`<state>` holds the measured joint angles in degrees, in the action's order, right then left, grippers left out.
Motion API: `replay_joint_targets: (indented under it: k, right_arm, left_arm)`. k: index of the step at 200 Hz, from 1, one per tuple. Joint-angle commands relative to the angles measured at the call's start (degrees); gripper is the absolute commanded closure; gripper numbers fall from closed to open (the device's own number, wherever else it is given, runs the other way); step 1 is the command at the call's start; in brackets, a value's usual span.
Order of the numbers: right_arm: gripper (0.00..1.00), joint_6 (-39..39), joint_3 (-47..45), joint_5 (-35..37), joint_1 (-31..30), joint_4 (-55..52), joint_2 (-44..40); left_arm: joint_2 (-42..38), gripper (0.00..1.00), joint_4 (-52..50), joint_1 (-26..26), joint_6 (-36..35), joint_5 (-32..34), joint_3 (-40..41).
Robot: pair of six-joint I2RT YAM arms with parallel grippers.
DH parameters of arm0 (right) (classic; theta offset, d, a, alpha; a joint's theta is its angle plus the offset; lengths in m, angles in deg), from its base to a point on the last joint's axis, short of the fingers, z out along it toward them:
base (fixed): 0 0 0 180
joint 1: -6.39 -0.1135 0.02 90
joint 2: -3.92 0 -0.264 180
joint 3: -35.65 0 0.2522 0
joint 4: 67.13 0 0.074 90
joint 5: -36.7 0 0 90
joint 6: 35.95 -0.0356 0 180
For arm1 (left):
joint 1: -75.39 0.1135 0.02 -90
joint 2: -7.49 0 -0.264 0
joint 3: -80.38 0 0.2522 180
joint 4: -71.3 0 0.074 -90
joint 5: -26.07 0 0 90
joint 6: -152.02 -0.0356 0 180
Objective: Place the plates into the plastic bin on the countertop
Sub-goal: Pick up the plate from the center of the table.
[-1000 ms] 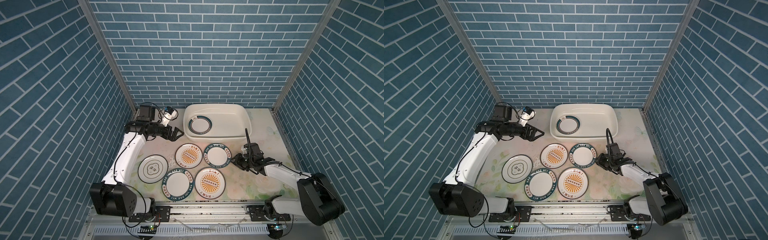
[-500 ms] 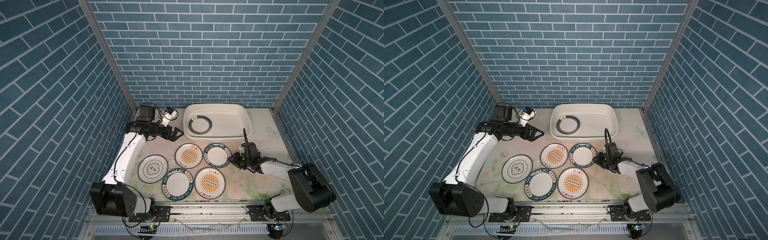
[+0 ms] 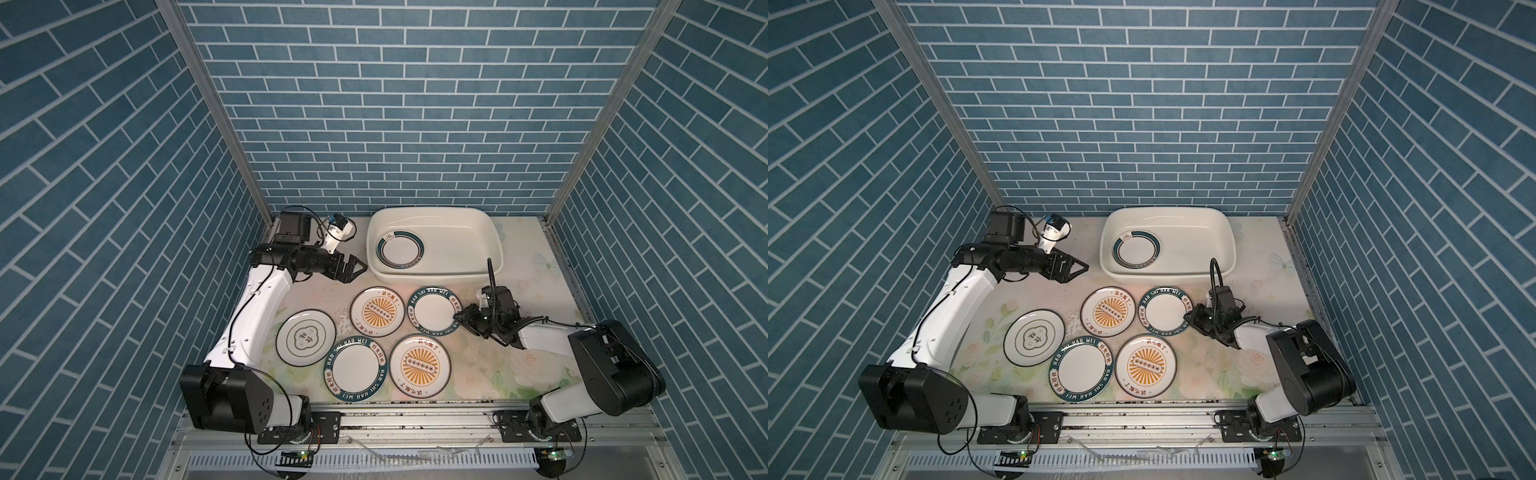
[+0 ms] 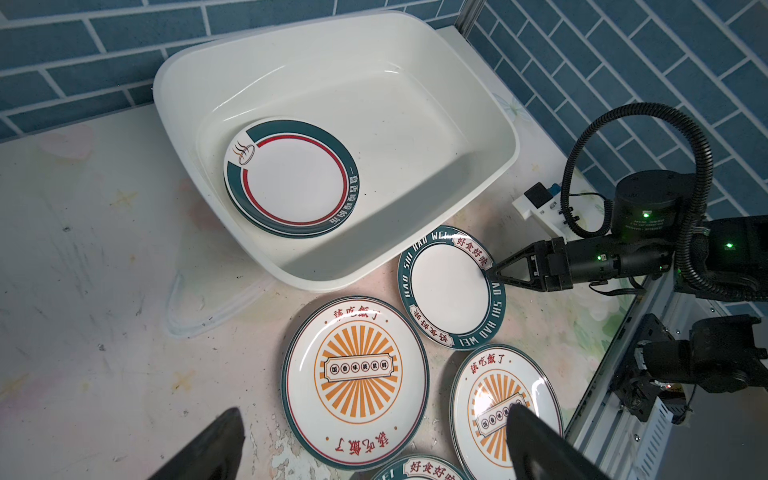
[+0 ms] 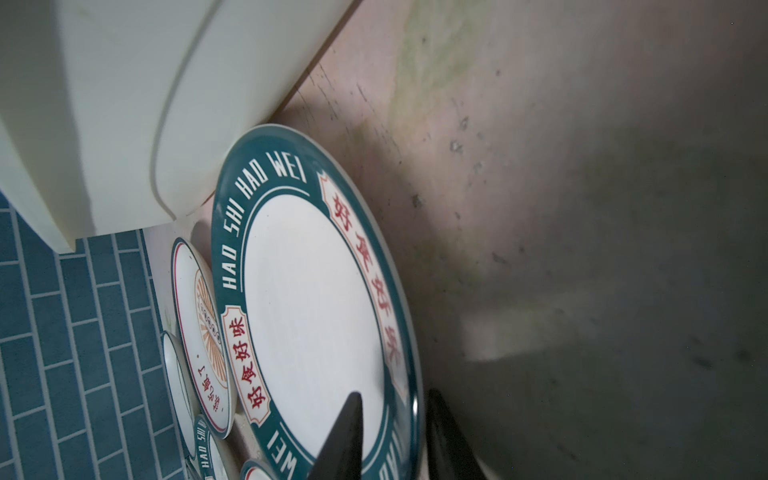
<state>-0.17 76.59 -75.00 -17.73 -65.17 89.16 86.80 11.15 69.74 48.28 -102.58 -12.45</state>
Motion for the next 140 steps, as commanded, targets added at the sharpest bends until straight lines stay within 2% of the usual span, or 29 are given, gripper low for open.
replay_joint_targets:
  k: [1, 140]
  right_arm:
    - [0.73, -1.8, -1.4, 1.0, -0.3, -0.9, 1.2]
    - [0.85, -4.0, -3.2, 1.4, -0.2, 0.8, -0.3]
  left_arm:
    - [-0.7, 0.00, 0.6, 0.1, 0.1, -0.4, 0.7]
    - [-0.7, 0.00, 0.2, 0.1, 0.4, -0.7, 0.2]
